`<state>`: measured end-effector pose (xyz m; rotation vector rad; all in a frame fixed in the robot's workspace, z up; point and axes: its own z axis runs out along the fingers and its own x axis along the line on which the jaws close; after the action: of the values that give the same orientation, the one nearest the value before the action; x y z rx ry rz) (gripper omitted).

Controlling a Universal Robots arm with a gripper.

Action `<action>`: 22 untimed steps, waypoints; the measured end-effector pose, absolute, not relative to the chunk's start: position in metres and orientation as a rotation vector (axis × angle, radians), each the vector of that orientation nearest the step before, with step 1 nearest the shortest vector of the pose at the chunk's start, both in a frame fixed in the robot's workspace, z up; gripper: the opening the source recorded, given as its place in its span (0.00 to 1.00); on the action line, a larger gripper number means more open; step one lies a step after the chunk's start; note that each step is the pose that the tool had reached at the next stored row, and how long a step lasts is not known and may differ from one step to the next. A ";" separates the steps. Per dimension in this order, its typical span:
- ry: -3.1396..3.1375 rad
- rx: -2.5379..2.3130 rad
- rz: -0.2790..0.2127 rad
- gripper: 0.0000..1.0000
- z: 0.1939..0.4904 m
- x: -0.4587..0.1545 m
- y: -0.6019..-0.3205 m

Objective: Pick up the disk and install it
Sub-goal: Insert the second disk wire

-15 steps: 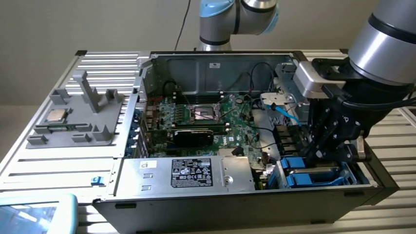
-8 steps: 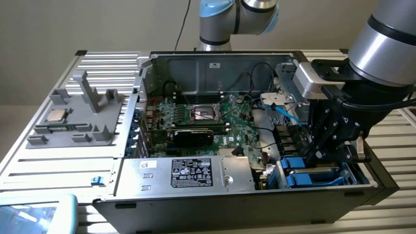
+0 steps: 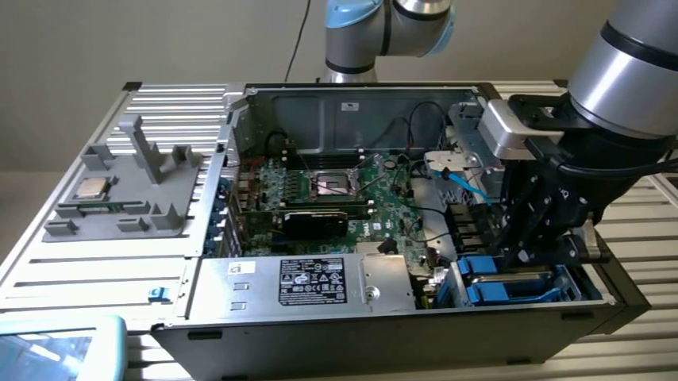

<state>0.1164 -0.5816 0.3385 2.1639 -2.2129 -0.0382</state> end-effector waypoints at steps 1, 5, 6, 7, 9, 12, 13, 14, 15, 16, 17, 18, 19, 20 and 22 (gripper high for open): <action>-2.213 2.164 -0.037 0.30 0.340 0.116 -0.581; -2.213 2.164 -0.034 0.30 0.357 0.117 -0.581; -2.213 2.163 -0.033 0.30 0.362 0.117 -0.581; -2.212 2.163 -0.033 0.30 0.365 0.118 -0.581; -2.211 2.161 -0.029 0.30 0.370 0.120 -0.580; -2.209 2.159 -0.025 0.30 0.375 0.125 -0.580; -2.208 2.159 -0.023 0.30 0.376 0.127 -0.579; -2.207 2.157 -0.020 0.30 0.377 0.128 -0.577; -2.206 2.156 -0.017 0.30 0.378 0.129 -0.575; -2.205 2.155 -0.015 0.30 0.378 0.130 -0.573; -2.205 2.155 -0.014 0.30 0.378 0.130 -0.571; -2.203 2.155 -0.015 0.30 0.378 0.130 -0.571; -2.203 2.155 -0.015 0.30 0.378 0.130 -0.571; -2.203 2.155 -0.015 0.30 0.378 0.130 -0.571; -2.203 2.156 -0.015 0.30 0.378 0.130 -0.571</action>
<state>0.1300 -0.5708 0.3779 2.1556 -2.2029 -0.0147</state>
